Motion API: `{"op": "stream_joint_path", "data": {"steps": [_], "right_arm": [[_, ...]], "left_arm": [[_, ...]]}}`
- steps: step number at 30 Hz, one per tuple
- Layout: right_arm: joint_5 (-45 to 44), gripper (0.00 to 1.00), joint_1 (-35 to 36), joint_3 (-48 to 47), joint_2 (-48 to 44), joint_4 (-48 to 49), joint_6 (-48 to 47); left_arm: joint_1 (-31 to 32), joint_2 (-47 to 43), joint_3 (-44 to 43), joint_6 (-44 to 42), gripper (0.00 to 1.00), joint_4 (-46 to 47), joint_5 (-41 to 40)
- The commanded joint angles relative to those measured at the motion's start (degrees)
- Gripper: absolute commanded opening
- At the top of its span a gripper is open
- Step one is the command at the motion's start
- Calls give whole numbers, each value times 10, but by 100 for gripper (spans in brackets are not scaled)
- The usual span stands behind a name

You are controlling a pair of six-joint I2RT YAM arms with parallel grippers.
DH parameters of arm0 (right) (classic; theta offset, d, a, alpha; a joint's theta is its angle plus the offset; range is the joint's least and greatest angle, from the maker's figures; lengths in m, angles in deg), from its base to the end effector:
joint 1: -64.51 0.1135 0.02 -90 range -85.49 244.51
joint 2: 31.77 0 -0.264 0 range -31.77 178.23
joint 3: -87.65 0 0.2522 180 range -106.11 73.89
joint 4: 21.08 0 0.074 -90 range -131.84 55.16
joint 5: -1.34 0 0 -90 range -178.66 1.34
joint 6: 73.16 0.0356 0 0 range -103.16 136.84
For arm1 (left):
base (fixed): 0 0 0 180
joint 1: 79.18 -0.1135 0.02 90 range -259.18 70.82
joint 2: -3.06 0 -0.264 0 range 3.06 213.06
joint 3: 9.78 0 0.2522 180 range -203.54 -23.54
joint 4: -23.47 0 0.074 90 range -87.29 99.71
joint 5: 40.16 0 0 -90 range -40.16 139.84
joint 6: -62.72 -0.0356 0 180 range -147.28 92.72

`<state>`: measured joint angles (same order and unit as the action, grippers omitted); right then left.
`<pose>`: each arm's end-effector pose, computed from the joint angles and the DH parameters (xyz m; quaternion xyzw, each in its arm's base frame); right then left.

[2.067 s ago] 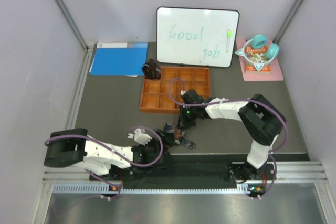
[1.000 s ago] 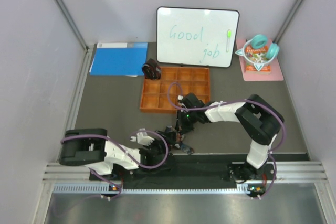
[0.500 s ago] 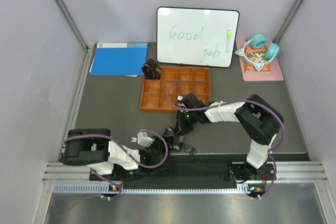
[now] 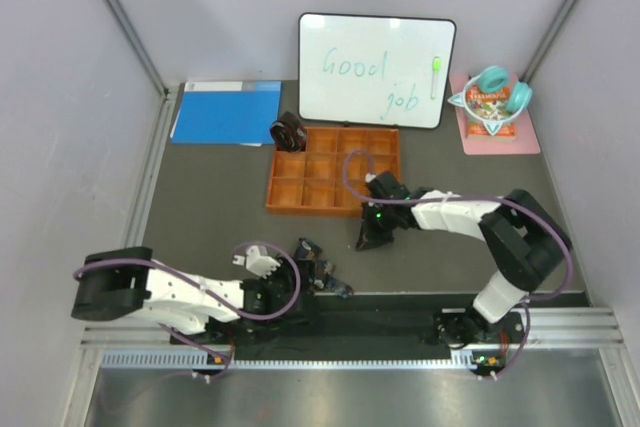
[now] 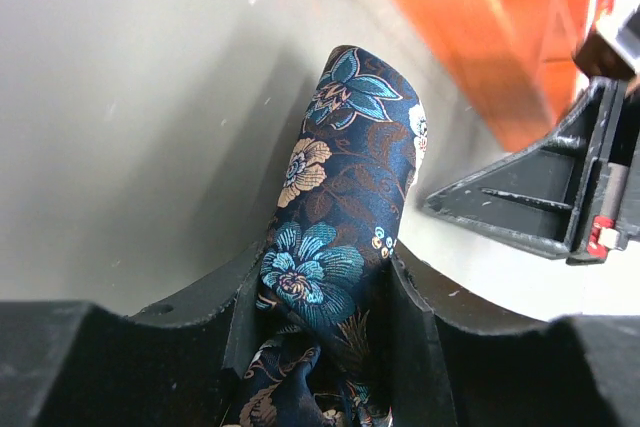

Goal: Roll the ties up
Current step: Pick up the tie at the center of the board.

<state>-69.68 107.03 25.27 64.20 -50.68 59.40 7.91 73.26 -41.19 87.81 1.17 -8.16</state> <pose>0.2178 0.2154 0.1404 -0.0379 0.9595 0.2728 0.0600 0.0389 -0.1703 0.1226 -0.3223 0.7925 -0.3045 0.4187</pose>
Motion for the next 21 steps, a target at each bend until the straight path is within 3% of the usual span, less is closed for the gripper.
{"op": "stream_joint_path", "data": {"steps": [1, 5, 13, 18, 21], "right_arm": [[-106, 0, -45, 28, -97, -60, -4], [-164, 0, -46, 63, -157, -61, 21], [-222, 0, -46, 183, -285, -24, 66], [-250, 0, -46, 229, -357, -19, 69], [-238, 0, -46, 261, -375, 3, 73]], "left_arm": [[-2, -76, -48, 56, 0, -153, -58], [-3, -117, -87, 14, 0, -208, -101], [-43, -147, -172, -224, 0, -177, -142], [-73, -150, -207, -409, 0, -61, -142], [-119, -153, -218, -512, 0, 23, -95]]}}
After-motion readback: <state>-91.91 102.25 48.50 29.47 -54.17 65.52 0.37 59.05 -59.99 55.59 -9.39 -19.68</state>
